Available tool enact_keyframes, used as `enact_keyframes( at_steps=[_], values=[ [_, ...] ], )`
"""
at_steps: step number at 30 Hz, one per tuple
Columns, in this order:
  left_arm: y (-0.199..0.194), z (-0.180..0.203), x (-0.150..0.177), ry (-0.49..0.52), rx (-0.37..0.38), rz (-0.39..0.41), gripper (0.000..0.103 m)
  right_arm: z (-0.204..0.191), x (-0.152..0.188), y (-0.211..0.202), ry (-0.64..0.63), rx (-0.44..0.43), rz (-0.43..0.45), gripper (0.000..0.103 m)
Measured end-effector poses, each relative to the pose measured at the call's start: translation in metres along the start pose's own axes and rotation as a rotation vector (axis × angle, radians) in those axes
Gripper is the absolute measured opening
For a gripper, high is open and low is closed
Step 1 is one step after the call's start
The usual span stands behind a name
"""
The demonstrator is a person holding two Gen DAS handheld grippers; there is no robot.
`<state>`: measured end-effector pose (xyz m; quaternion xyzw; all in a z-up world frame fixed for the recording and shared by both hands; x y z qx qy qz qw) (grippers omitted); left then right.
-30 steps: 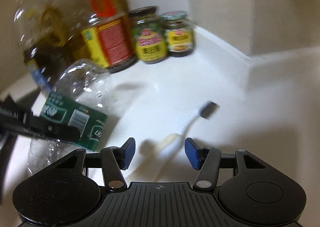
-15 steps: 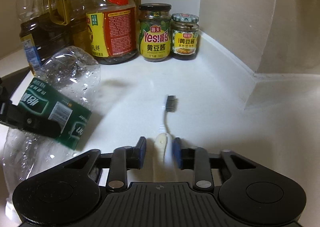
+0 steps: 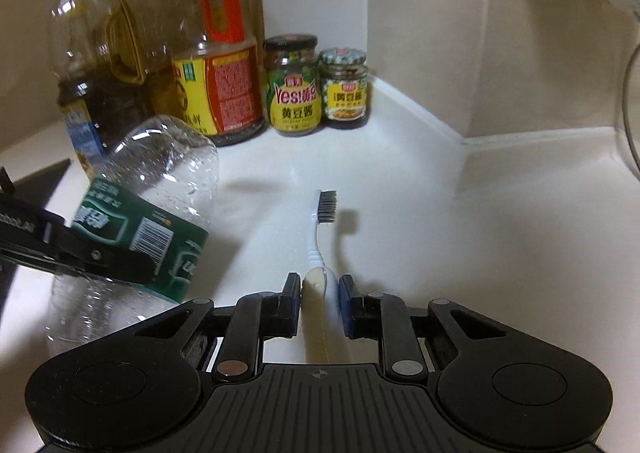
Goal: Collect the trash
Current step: 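Grasp the white toothbrush handle with the right gripper while the left gripper holds the bottle, then carry the water bottle and toothbrush down over the wastebasket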
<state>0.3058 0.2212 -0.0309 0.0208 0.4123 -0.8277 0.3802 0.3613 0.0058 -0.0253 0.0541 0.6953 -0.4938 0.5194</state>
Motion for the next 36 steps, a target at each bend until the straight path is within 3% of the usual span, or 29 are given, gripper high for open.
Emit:
enact_keyframes(
  at_steps=[6, 14, 20, 25, 36],
  values=[
    [-0.019, 0.020, 0.041, -0.015, 0.006, 0.035, 0.025, 0.016, 0.024, -0.047, 0.016, -0.055, 0.036, 0.020],
    [-0.034, 0.043, 0.128, -0.062, -0.010, 0.050, 0.025, 0.034, 0.077, -0.118, -0.004, -0.168, 0.055, 0.020],
    [-0.033, 0.041, 0.185, -0.085, -0.015, -0.010, 0.025, 0.043, 0.121, -0.163, -0.009, -0.205, 0.025, 0.020],
    [-0.030, 0.039, 0.216, -0.049, -0.011, -0.090, 0.025, 0.040, 0.161, -0.185, -0.013, -0.204, -0.021, 0.020],
    [-0.009, 0.018, 0.257, 0.065, -0.101, -0.228, 0.025, 0.023, 0.226, -0.182, 0.024, -0.141, -0.144, 0.020]
  ],
)
Point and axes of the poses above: each gripper's, at about its wrist camera, not at the fingertips, and y roughly the way its jaws point, z to its right, x to its underside, the point moved 4 cm from there along y, roughly the way its jaws point, and after that the axes turned 11 degrees about -y, right-handed, at the moved point
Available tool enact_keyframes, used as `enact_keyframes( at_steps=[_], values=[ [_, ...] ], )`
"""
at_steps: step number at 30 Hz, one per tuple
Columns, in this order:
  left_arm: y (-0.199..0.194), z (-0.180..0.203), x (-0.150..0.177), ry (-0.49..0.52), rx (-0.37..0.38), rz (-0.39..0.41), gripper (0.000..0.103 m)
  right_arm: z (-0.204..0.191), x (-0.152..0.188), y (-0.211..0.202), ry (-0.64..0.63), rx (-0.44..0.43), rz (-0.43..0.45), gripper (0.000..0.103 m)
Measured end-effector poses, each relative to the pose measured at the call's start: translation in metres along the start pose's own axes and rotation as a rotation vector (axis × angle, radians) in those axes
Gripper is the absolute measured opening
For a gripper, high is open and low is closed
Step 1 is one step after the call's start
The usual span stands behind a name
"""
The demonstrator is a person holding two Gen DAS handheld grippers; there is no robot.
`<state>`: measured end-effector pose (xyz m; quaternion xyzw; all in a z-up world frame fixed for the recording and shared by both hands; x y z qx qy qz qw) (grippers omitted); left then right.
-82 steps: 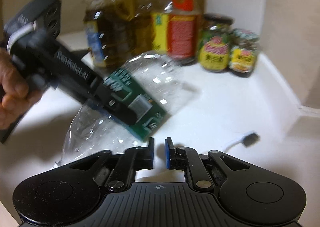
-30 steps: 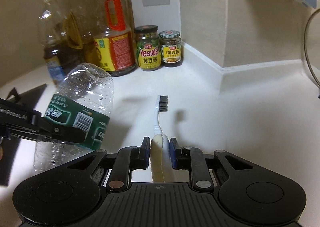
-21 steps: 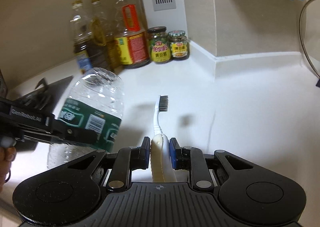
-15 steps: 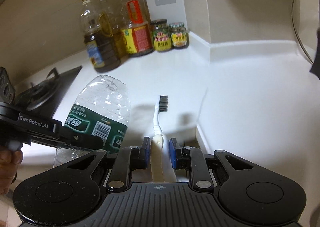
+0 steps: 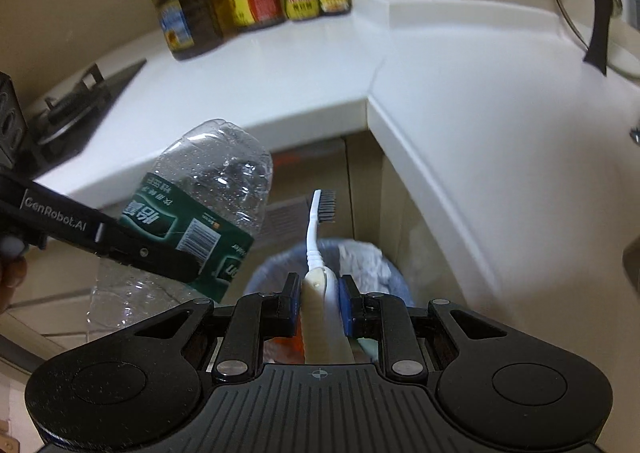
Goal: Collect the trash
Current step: 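Carry the water bottle and toothbrush down over the wastebasket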
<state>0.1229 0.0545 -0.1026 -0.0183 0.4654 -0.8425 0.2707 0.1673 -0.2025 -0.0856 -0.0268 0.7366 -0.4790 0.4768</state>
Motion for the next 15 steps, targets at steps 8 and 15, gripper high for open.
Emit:
enact_keyframes(
  at_steps=[8, 15],
  values=[
    [0.030, -0.005, 0.012, 0.097, -0.119, -0.060, 0.025, -0.006, 0.016, 0.019, -0.012, 0.020, -0.047, 0.020],
    [0.047, -0.005, 0.018, 0.137, -0.172, -0.090, 0.025, -0.007, 0.025, 0.028, -0.011, 0.022, -0.071, 0.020]
  ],
)
Point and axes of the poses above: each gripper's, at about its wrist camera, not at the fingertips, and y roughly the way its jaws point, z to its right, x to its underside, the point moved 4 cm from there along y, roughly the way its jaws point, and after that the axes turned 11 degrees about -y, right-handed, at the moved point
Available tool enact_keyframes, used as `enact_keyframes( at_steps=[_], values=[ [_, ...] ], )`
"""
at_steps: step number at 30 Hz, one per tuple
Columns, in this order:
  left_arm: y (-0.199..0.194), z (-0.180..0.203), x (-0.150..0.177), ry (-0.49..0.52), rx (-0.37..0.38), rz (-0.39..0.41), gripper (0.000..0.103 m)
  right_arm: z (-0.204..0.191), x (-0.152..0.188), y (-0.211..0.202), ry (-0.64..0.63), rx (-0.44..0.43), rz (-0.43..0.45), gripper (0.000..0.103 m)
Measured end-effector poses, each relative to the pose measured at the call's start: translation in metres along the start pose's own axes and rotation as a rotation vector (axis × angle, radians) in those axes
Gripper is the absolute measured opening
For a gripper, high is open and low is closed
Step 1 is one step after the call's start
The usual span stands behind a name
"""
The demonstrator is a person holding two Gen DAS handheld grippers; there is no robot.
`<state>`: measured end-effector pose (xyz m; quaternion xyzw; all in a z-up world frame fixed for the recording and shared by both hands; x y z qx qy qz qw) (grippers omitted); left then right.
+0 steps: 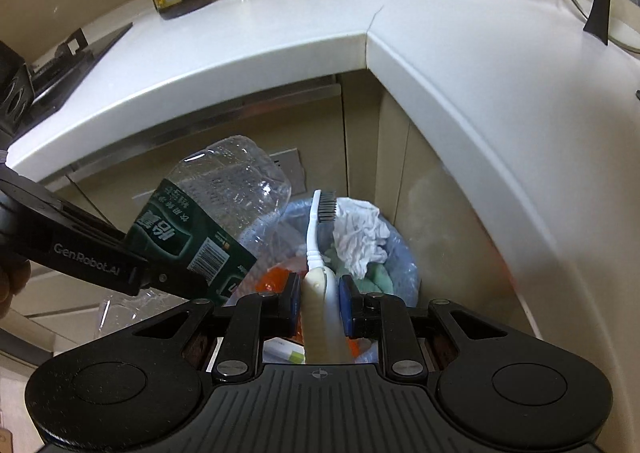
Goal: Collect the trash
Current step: 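Carry the water bottle and toothbrush down over the wastebasket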
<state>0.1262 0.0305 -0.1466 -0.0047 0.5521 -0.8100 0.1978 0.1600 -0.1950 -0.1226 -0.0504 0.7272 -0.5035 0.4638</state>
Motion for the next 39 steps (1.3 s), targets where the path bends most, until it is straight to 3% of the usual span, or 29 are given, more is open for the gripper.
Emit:
enact_keyframes(
  at_steps=[23, 39],
  values=[
    [0.039, -0.016, -0.005, -0.029, -0.082, -0.064, 0.025, 0.009, 0.006, 0.043, 0.038, 0.002, -0.054, 0.020],
    [0.091, -0.013, -0.036, 0.097, -0.227, -0.093, 0.025, 0.021, 0.006, 0.088, 0.019, -0.001, -0.094, 0.020]
  ],
)
Point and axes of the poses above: each gripper's, at about its wrist camera, not at the fingertips, and y roughly the way its jaws point, z to its right, x to its underside, the point moved 4 cm from there along y, roughly the way its jaws point, and after that the axes turned 11 degrees about -y, right-handed, at the moved point
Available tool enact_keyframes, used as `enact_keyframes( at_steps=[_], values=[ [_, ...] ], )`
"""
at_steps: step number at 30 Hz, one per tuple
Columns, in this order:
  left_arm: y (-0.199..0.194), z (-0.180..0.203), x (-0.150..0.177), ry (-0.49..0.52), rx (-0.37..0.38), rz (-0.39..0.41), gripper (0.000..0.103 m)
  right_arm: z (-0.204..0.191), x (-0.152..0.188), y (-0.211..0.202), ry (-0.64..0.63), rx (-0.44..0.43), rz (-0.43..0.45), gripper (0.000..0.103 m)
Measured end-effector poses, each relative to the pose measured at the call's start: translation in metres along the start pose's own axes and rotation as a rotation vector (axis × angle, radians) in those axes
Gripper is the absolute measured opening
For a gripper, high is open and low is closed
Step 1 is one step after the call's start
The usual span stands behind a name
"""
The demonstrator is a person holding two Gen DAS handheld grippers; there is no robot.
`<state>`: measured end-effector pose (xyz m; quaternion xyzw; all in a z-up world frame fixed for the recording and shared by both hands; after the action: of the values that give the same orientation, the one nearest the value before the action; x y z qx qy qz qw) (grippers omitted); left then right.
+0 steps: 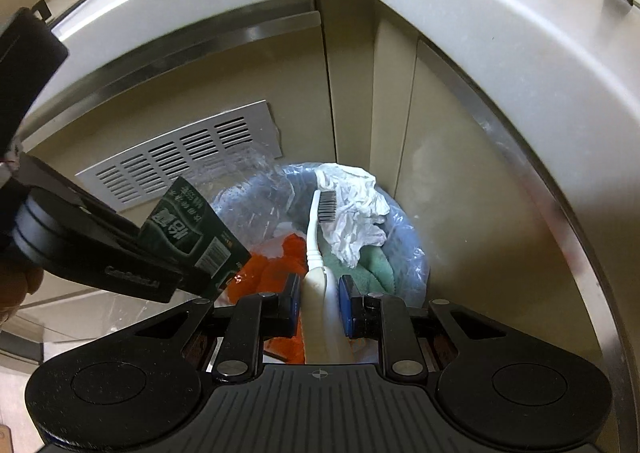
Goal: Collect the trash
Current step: 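Carry the water bottle and toothbrush down over the wastebasket, then open both grippers to drop the bottle and toothbrush into the wastebasket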
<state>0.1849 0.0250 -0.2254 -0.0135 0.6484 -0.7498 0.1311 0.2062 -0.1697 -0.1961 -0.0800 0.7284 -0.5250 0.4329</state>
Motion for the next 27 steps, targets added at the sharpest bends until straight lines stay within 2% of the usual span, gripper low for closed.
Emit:
enact_keyframes(
  at_steps=[11, 25, 27],
  values=[
    [0.020, 0.005, -0.012, 0.054, -0.055, -0.007, 0.025, -0.001, 0.003, 0.017, 0.002, -0.002, -0.022, 0.020],
    [0.044, 0.008, -0.022, 0.038, -0.075, -0.033, 0.026, 0.005, 0.005, 0.038, 0.035, -0.001, -0.040, 0.020],
    [0.043, 0.007, -0.023, 0.033, -0.081, -0.026, 0.032, 0.006, 0.006, 0.040, 0.040, 0.002, -0.040, 0.020]
  ],
)
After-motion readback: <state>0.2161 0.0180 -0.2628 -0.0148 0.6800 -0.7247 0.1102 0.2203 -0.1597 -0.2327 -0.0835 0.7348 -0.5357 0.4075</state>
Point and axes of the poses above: each gripper's, at about its wrist camera, not at the fingertips, and y roughly the way its jaws point, z to its right, x to its underside, the point moved 4 cm from there along y, roughly the way its jaws point, and after that the axes turned 11 degrees about -y, right-handed, at the moved point
